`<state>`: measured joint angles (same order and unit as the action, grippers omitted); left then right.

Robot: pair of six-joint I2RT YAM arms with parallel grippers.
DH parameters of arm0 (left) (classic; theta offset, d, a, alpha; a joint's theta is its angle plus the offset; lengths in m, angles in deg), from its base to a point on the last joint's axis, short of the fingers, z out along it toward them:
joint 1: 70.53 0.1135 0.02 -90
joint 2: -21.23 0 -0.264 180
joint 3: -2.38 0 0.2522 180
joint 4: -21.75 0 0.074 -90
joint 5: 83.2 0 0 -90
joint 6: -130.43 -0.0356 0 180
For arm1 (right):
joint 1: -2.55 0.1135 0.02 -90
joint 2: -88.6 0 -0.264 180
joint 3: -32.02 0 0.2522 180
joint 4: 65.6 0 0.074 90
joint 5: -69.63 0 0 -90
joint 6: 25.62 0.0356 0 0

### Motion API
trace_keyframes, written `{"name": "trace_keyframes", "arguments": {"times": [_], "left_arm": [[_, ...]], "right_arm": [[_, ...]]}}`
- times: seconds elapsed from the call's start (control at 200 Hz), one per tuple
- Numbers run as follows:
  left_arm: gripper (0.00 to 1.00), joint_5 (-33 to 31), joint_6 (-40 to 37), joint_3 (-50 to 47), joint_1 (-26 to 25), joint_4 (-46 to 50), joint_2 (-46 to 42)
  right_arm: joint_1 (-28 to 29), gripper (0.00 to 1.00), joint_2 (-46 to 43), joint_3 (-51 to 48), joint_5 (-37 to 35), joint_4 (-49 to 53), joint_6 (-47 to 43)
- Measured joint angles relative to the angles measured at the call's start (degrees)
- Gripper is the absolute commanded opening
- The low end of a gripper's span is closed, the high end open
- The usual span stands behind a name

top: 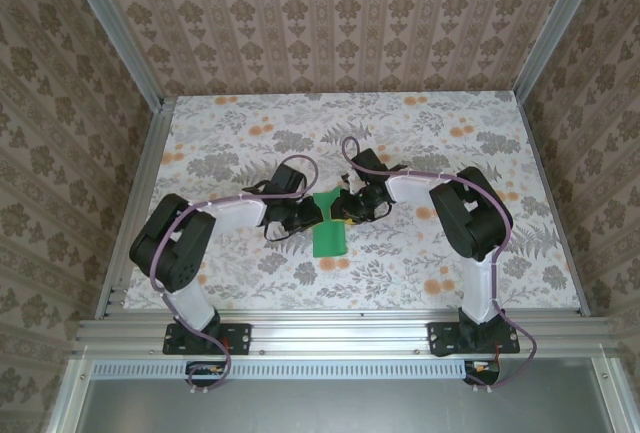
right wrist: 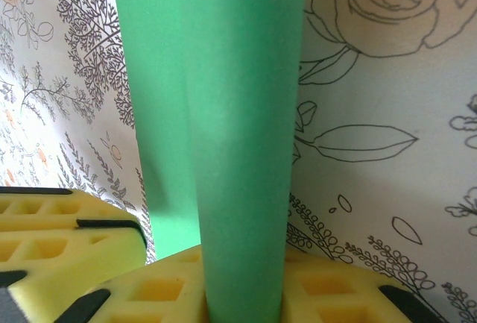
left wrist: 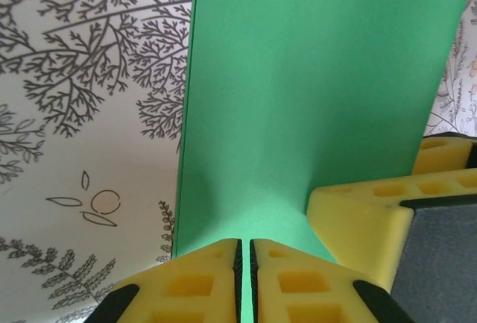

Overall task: Fold a paper plane with a square sheet of paper (pick it up from the middle)
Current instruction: Hold the square sheet of paper at the center of the table.

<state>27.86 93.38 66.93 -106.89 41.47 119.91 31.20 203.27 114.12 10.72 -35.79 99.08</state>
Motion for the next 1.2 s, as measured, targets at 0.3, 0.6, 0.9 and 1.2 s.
{"name": "trace_keyframes", "arguments": {"times": [0.3,0.6,0.9,1.2], "left_arm": [[0.1,-0.28,-0.22,0.22,0.0,1.64,1.53],[0.06,-0.37,-0.22,0.26,0.0,1.44,1.99],[0.07,-1.38,-0.79,0.94,-0.17,2.64,1.99],[0.12,-2.43,-2.32,1.99,-0.42,4.57,2.01]], "right_arm": [[0.0,0.26,0.15,0.24,0.04,0.37,0.0],[0.0,0.28,0.15,0.37,0.35,0.44,0.15],[0.22,0.3,0.15,1.07,0.31,1.16,0.2],[0.22,0.26,0.57,1.6,-0.48,2.19,0.2]]}}
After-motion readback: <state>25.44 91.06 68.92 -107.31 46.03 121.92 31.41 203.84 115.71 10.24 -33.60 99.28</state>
